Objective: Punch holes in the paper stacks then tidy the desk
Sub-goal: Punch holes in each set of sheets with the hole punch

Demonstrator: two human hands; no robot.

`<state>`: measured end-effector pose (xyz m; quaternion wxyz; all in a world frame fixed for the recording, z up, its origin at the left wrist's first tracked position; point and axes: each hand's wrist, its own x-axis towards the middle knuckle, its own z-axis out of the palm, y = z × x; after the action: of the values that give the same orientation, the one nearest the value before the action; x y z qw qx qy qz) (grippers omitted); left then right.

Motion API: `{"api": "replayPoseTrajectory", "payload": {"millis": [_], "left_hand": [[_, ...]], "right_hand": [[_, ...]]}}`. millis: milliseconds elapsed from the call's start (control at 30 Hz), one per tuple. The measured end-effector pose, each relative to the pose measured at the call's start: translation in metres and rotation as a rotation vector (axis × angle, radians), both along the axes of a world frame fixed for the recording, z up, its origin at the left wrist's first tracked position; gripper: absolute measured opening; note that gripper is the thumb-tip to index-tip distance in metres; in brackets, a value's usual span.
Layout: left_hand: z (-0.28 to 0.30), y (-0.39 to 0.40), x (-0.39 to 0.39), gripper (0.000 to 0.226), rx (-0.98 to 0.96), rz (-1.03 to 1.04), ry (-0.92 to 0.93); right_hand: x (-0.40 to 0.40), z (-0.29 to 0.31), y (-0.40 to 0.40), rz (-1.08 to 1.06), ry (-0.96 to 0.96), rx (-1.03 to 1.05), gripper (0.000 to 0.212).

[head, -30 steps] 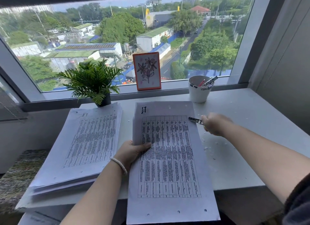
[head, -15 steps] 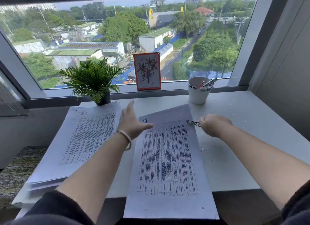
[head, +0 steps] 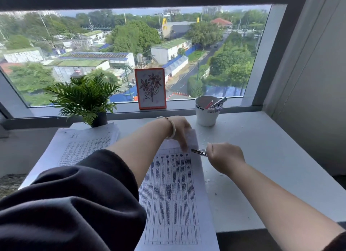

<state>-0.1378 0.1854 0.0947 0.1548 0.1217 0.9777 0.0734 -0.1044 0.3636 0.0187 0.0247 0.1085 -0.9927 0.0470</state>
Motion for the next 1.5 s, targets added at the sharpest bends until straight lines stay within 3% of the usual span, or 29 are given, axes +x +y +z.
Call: {"api": "replayPoseTrajectory", "payload": {"millis": [367, 567, 800, 1100, 1500], "left_hand": [[-0.013, 0.004, -0.008, 0.039, -0.017, 0.042, -0.015], [-0.014, -0.003, -0.009, 0.039, 0.003, 0.048, -0.066], [-0.027, -0.008, -0.003, 0.027, 0.075, 0.028, 0.005], [-0.004, -0.030, -0.013, 0.024, 0.198, 0.032, 0.153], [0.009, -0.038, -0.014, 0.028, 0.187, 0.056, 0.197]], "right_hand": [[-0.011, -0.006, -0.005, -0.009, -0.166, -0.079, 0.037], [-0.013, -0.003, -0.005, -0.011, -0.148, -0.048, 0.040], [-0.007, 0.001, -0.011, 0.047, -0.198, -0.022, 0.034], [-0.003, 0.006, -0.002, 0.075, -0.426, 0.084, 0.036], [0.016, 0.009, -0.004, 0.153, -0.293, 0.198, 0.030]]}}
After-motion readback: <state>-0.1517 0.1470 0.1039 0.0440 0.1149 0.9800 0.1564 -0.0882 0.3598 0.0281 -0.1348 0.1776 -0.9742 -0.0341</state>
